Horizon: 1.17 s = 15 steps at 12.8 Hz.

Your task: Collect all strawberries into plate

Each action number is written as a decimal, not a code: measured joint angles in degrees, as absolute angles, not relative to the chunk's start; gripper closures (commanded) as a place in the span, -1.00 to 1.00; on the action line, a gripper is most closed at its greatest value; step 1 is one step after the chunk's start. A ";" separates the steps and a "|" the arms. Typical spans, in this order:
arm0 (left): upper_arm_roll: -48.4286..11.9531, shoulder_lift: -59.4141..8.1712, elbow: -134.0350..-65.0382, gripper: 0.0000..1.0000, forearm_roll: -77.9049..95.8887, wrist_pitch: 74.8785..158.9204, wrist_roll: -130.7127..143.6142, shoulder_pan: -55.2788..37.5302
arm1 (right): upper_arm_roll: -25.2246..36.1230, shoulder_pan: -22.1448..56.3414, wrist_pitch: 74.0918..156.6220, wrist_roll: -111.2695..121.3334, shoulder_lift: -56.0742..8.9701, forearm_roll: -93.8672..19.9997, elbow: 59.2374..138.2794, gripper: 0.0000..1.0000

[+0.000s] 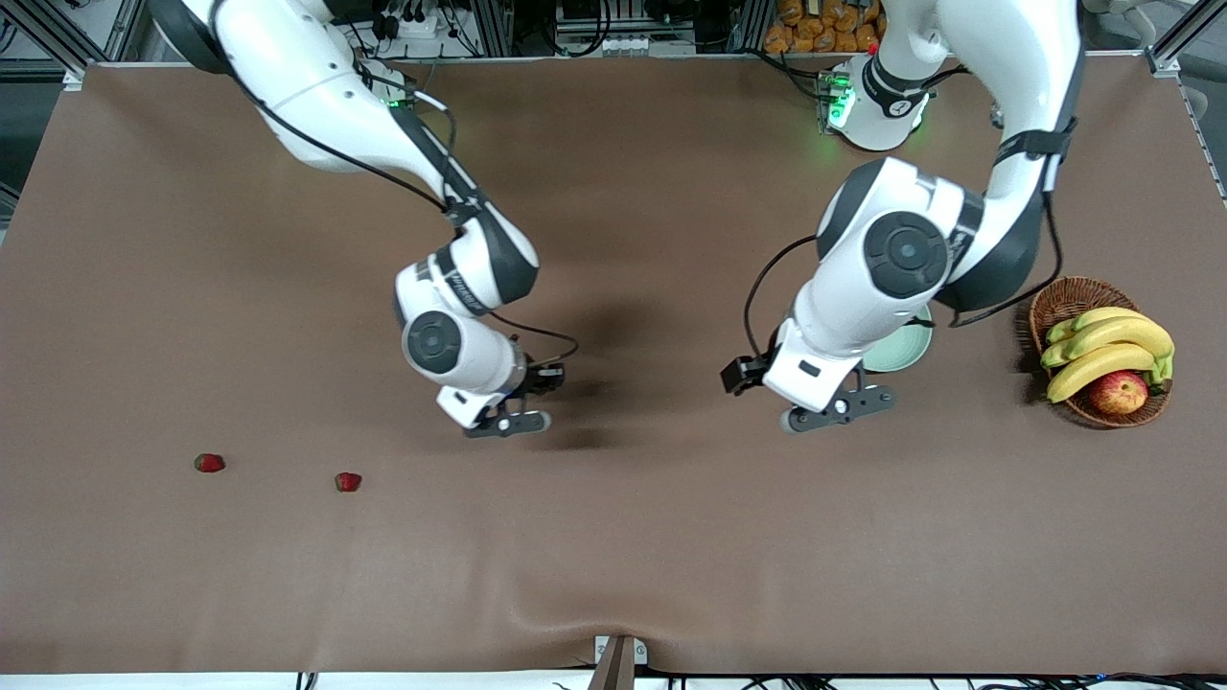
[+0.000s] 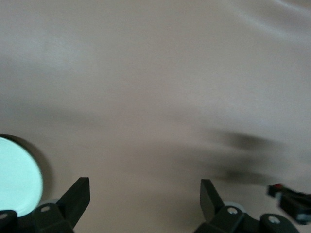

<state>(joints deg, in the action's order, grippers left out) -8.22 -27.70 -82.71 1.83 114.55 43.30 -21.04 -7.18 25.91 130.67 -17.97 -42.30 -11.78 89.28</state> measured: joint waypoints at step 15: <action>-0.39 -48.24 -75.49 -1.00 1.83 144.16 57.37 -38.65 | -0.87 13.77 131.14 -12.21 -41.24 -12.02 86.85 -1.00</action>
<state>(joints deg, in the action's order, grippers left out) -0.39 -48.24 -75.49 1.83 144.16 57.37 -38.65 -0.87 13.77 131.14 -12.21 -41.24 -12.02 86.85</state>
